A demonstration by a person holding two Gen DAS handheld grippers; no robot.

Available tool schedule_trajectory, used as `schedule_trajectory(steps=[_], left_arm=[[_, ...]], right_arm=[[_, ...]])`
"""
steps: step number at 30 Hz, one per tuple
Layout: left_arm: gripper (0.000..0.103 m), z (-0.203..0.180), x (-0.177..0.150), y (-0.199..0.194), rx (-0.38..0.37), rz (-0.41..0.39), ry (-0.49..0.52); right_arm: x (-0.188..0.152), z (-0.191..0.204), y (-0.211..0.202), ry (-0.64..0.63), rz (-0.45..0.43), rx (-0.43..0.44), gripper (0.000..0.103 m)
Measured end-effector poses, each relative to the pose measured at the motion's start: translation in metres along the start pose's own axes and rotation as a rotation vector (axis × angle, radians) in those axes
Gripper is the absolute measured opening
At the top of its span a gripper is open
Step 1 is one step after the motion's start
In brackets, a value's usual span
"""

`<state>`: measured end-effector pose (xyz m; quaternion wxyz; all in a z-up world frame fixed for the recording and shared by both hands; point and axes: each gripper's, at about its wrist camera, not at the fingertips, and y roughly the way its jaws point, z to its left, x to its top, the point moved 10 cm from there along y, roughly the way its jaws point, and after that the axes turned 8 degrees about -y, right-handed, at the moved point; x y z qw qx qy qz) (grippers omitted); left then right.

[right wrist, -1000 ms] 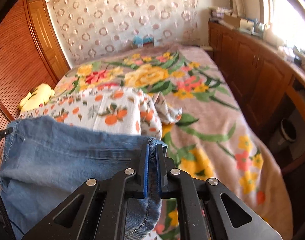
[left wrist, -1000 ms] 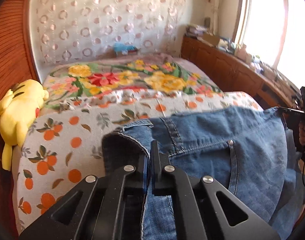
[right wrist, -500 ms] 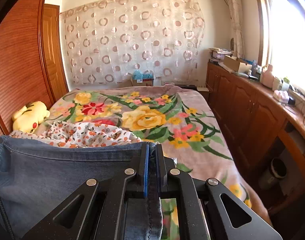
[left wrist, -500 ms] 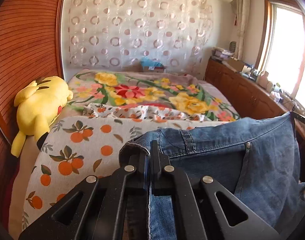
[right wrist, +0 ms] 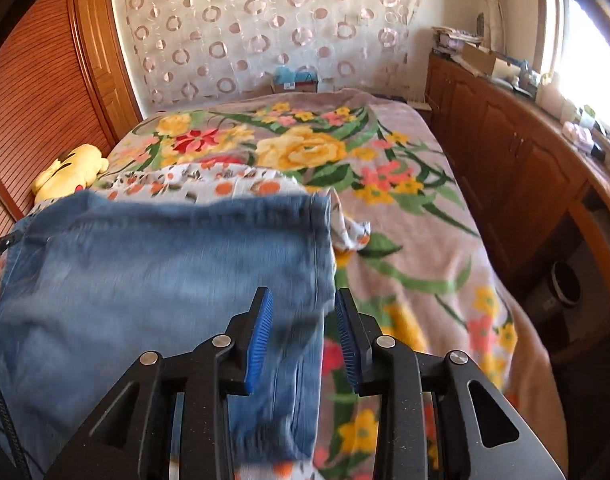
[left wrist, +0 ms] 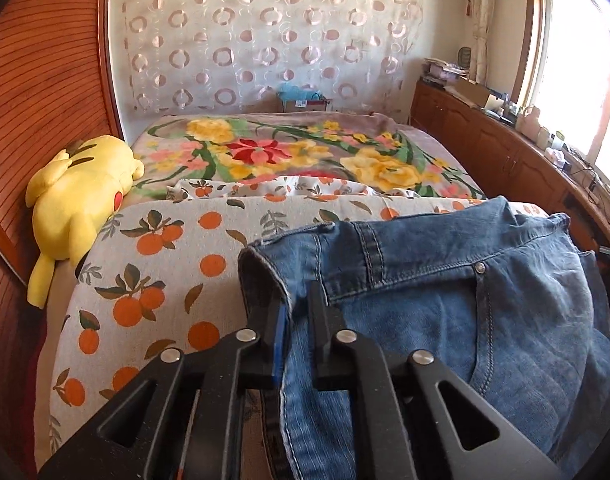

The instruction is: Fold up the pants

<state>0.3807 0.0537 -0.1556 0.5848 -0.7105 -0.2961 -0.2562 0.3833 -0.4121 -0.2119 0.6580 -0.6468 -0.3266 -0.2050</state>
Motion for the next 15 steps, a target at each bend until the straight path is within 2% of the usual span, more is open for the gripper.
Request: schedule_trajectory(steps=[1,5,10,15], left_arm=[[0.019,0.000,0.000,-0.003,-0.006,0.000,0.002],[0.048,-0.005,-0.003,-0.018,-0.010,-0.020,0.033],[0.051,-0.014,-0.003,-0.040,-0.034,-0.043,0.038],[0.052,-0.039,-0.011,-0.057,-0.085,-0.040,0.080]], right_arm=[[-0.005,0.000,-0.006,-0.009,0.009,-0.007,0.034],[-0.030,0.018,-0.016,-0.042,0.052,0.019,0.033],[-0.032,0.015,-0.017,-0.041,0.078,0.038,0.033],[-0.012,-0.004,-0.008,-0.009,0.104,0.012,0.033]])
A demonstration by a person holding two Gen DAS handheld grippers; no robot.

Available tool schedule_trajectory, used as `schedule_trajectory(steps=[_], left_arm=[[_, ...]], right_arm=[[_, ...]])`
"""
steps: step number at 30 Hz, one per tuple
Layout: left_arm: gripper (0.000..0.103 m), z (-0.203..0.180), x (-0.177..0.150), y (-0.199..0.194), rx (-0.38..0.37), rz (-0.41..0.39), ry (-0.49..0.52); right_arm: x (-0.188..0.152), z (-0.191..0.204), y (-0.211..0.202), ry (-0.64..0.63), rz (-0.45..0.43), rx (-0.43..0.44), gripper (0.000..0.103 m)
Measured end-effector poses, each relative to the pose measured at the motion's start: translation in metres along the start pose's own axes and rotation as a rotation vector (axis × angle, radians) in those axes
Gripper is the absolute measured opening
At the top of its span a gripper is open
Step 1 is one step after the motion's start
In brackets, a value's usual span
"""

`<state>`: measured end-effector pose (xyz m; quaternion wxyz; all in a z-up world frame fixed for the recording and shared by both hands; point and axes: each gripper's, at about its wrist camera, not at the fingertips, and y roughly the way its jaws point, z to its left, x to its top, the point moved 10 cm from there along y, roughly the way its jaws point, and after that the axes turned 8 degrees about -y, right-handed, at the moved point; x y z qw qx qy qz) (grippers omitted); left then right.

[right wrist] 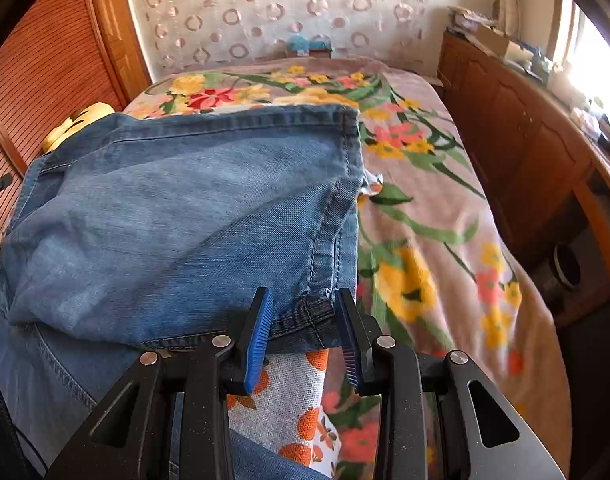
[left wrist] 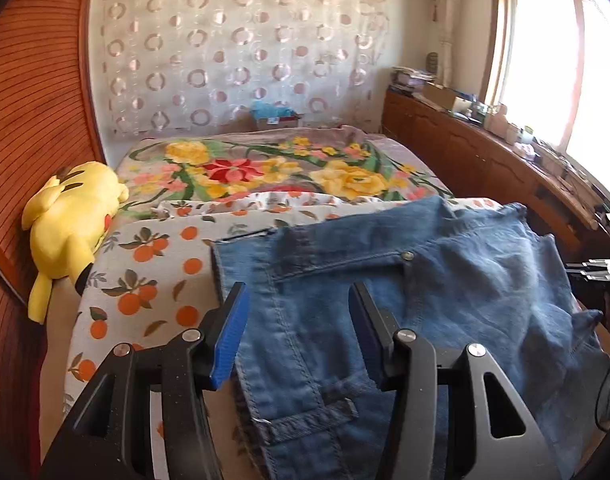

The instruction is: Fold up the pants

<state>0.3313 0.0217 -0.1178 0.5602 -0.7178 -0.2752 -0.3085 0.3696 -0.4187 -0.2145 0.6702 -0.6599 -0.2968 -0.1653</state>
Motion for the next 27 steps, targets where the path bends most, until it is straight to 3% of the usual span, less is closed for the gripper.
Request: schedule_trajectory(steps=[9,11,15,19,21,24,27], left_arm=[[0.052,-0.046,-0.032,0.001,-0.083,0.077,0.058],[0.052,-0.050,-0.043,0.005,-0.075,0.097,0.075],[0.052,-0.048,-0.059,0.012,-0.063,0.131,0.072],[0.052,-0.044,-0.066,0.012,-0.050,0.134,0.058],[0.052,-0.042,-0.067,0.012,-0.048,0.135,0.055],[0.052,-0.040,-0.068,0.010,-0.052,0.139,0.049],[0.052,-0.040,-0.069,0.009,-0.050,0.141,0.051]], right_arm=[[0.002,0.006,0.013,-0.028,0.035,-0.006,0.034],[0.001,0.007,0.009,-0.036,0.025,-0.006,0.017],[0.002,0.003,-0.016,-0.045,-0.073,-0.047,0.015],[-0.007,-0.015,-0.059,0.047,-0.185,-0.079,0.014],[-0.024,-0.018,-0.060,0.096,-0.170,-0.056,0.014],[-0.052,-0.017,-0.039,0.104,-0.076,-0.050,0.016],[-0.058,-0.015,-0.028,0.122,-0.041,-0.037,0.021]])
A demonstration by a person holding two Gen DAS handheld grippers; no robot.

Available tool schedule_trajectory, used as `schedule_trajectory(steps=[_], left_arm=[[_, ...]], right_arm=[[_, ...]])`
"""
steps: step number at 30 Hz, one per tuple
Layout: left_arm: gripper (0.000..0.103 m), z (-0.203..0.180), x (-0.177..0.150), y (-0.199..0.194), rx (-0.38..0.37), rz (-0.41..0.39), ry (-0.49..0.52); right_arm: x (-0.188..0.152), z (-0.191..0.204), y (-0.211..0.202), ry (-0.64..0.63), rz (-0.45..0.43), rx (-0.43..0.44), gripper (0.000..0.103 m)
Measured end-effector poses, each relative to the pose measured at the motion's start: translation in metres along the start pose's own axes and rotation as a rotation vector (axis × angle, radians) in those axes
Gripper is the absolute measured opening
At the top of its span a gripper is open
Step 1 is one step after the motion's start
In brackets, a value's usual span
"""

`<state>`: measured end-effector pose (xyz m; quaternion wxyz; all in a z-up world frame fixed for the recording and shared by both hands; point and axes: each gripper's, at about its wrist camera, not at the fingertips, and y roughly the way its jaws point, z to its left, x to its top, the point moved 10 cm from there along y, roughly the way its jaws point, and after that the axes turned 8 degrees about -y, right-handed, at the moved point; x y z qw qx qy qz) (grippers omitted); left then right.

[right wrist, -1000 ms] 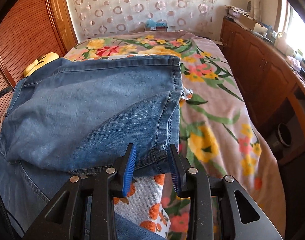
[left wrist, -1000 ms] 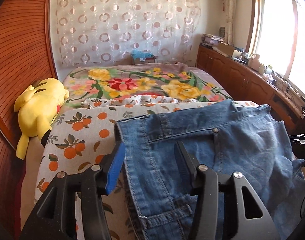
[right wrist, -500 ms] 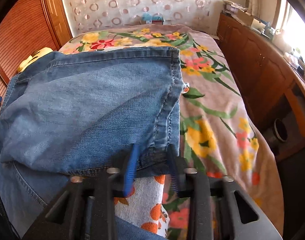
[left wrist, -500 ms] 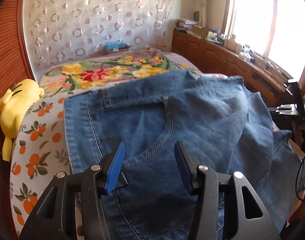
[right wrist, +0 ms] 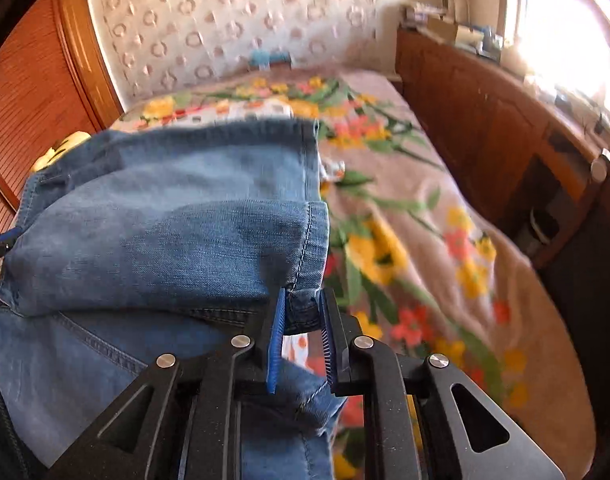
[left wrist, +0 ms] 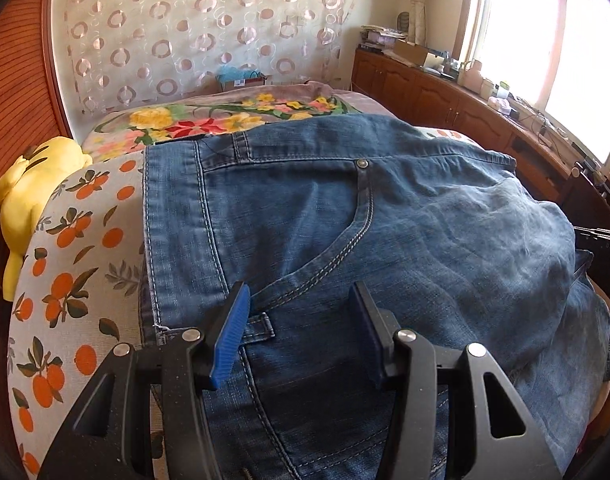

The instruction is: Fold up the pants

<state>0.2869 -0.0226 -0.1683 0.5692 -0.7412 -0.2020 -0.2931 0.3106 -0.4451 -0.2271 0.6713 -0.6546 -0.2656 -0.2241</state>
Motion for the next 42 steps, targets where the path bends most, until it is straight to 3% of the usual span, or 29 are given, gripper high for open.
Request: schedule_trajectory(steps=[7,9,13,19,24,29,34,42], left_arm=[[0.060,0.001,0.001,-0.007,-0.016,-0.006,-0.012],[0.072,0.003,0.001,-0.010,-0.009,-0.014,-0.019],[0.077,0.004,0.001,-0.012,-0.020,-0.016,-0.025],[0.077,0.002,-0.007,-0.028,0.001,-0.026,-0.001],[0.077,0.002,-0.023,-0.051,0.007,-0.035,0.014],[0.077,0.008,-0.051,-0.079,0.027,-0.037,0.012],[0.077,0.016,-0.083,-0.104,0.051,-0.033,0.000],[0.077,0.021,-0.138,-0.142,0.041,-0.034,-0.054]], right_arm=[[0.040,0.003,-0.002,-0.022,-0.064,-0.024,0.040],[0.050,0.011,-0.004,-0.042,-0.090,-0.015,0.041],[0.047,0.033,-0.002,-0.072,-0.105,0.008,0.043],[0.020,0.041,0.003,-0.070,-0.100,0.034,0.043],[-0.010,0.036,-0.018,-0.047,-0.101,0.032,0.043],[-0.039,0.038,-0.048,-0.043,-0.108,0.034,0.045],[-0.063,0.044,-0.074,-0.042,-0.116,0.039,0.055],[-0.097,0.053,-0.094,-0.100,-0.100,0.023,0.056]])
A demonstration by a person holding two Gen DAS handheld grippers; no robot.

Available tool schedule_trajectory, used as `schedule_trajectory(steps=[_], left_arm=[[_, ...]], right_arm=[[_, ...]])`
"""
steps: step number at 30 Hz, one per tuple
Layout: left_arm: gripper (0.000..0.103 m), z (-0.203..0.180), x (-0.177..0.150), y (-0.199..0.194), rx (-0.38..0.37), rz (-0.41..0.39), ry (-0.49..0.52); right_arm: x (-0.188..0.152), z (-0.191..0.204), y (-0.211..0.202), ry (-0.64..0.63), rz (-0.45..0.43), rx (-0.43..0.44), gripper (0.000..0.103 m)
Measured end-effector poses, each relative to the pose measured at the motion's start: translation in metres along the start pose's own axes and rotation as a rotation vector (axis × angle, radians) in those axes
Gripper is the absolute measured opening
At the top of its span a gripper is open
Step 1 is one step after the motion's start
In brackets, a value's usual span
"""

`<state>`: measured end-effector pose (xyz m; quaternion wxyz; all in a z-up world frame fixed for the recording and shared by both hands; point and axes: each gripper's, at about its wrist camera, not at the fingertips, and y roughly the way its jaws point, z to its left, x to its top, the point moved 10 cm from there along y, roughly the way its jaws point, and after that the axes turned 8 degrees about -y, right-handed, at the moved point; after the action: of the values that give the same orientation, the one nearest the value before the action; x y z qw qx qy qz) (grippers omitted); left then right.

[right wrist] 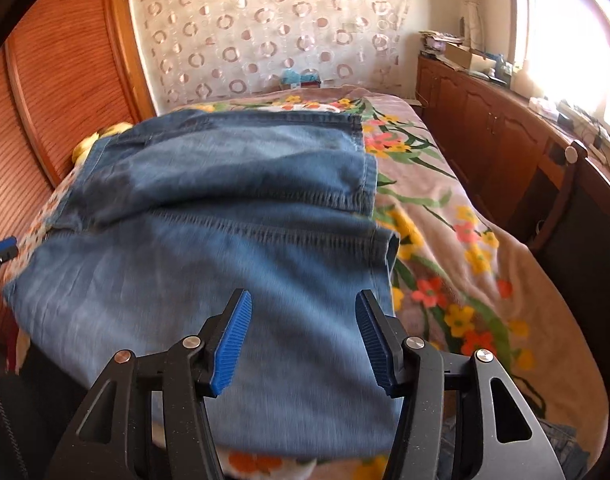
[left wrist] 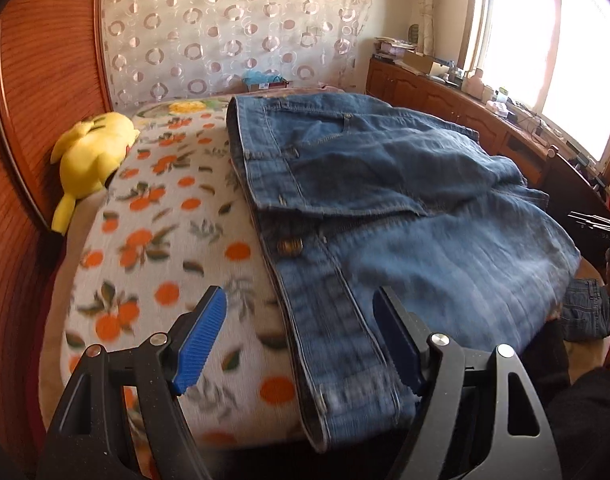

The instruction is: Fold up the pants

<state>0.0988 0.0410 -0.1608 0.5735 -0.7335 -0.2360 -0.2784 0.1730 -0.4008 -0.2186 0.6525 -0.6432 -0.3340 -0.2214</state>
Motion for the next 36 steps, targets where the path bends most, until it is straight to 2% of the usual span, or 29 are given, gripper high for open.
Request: schedule_trajectory(steps=[5,10,12,17,19,21,24,36], left_arm=[[0.075,-0.006,-0.032,-0.007,-0.021,0.015,0.008],[0.067,-0.012,-0.043,-0.014,-0.048,0.022,0.007],[0.060,-0.014,-0.046,-0.014,-0.054,0.027,0.014],[0.057,-0.015,-0.056,-0.012,-0.057,0.054,0.010],[0.052,-0.016,-0.058,-0.011,-0.067,0.059,0.004],[0.042,-0.019,-0.058,-0.012,-0.083,0.060,0.003],[0.035,-0.023,-0.055,-0.014,-0.100,0.048,0.003],[0.023,-0.026,-0.047,-0.012,-0.102,0.035,-0.005]], right_arm=[[-0.014,-0.001,-0.005,-0.007,0.021,0.001,0.056],[-0.025,-0.006,-0.008,0.005,0.050,-0.002,0.056],[-0.028,-0.009,-0.009,0.008,0.057,-0.003,0.056],[-0.031,-0.013,-0.009,0.008,0.072,0.002,0.056],[-0.030,-0.013,-0.008,0.004,0.083,0.010,0.056],[-0.030,-0.009,-0.008,-0.009,0.094,0.012,0.056],[-0.031,-0.012,-0.011,-0.007,0.100,0.028,0.056],[-0.052,-0.030,-0.001,0.016,0.182,0.067,0.056]])
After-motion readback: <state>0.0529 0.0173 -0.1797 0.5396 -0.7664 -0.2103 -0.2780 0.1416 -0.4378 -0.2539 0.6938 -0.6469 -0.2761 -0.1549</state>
